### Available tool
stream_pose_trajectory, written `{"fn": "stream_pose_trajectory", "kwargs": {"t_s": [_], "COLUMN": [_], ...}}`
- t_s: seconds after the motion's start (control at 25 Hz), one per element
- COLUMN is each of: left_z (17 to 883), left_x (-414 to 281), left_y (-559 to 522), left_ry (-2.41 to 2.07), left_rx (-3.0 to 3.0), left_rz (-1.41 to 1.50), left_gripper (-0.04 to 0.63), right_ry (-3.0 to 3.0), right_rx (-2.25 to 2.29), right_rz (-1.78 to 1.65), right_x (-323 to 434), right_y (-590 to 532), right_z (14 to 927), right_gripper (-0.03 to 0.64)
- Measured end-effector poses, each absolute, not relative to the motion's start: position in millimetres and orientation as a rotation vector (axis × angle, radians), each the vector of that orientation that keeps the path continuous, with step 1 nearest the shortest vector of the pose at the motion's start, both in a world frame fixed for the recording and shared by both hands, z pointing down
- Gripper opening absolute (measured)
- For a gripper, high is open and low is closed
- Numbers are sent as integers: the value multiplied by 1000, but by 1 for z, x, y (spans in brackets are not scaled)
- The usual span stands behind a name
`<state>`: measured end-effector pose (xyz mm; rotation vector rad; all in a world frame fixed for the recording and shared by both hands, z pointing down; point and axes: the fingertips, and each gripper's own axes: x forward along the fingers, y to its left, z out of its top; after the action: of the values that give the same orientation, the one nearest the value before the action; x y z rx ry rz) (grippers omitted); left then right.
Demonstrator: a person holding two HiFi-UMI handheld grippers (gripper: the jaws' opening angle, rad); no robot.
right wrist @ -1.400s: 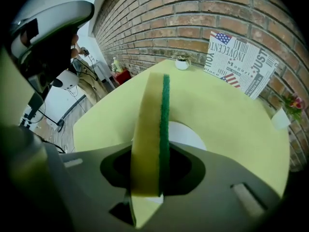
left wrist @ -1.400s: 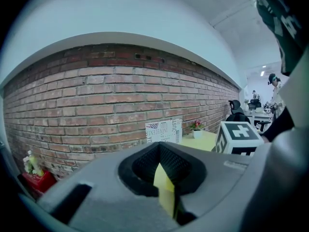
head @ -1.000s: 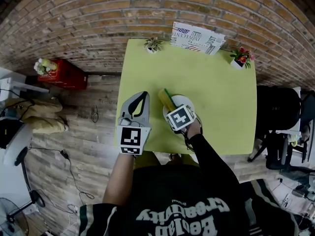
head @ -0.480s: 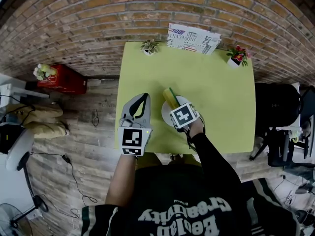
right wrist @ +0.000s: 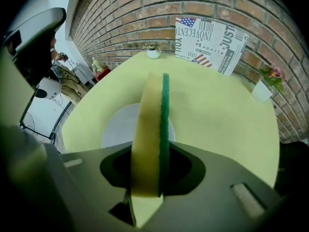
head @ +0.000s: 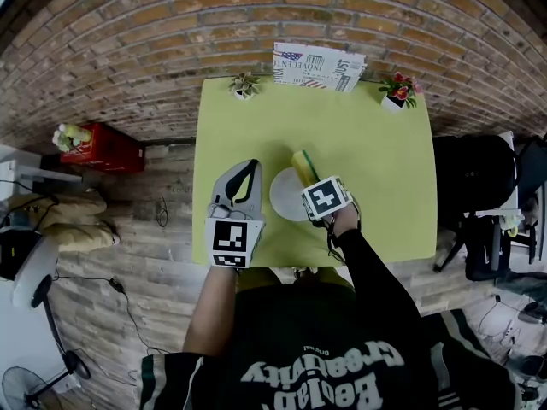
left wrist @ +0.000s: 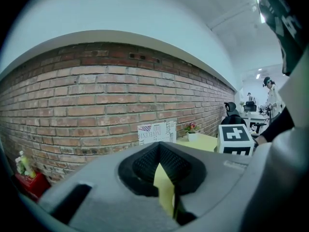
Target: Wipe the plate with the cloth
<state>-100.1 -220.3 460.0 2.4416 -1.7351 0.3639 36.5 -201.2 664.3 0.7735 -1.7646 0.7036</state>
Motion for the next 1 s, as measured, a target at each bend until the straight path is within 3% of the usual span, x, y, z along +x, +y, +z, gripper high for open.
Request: {"fn": "stream_pose_trajectory", "kwargs": {"t_s": [0.56,1.0], "left_z": [458,456], "left_x": [-72,-88], "left_y": [-227,-220], "left_ry": [-1692,-1728], "left_rx": [2483,2458], "left_rz": [357,352], "left_gripper": [8,8], "right_ry": [-1746,-1816], "right_rx": [836,719], "right_rz": [758,700], "right_x": [72,35], "right_y": [-201,-186], "right_z": [666,652], "right_gripper": [135,137]}}
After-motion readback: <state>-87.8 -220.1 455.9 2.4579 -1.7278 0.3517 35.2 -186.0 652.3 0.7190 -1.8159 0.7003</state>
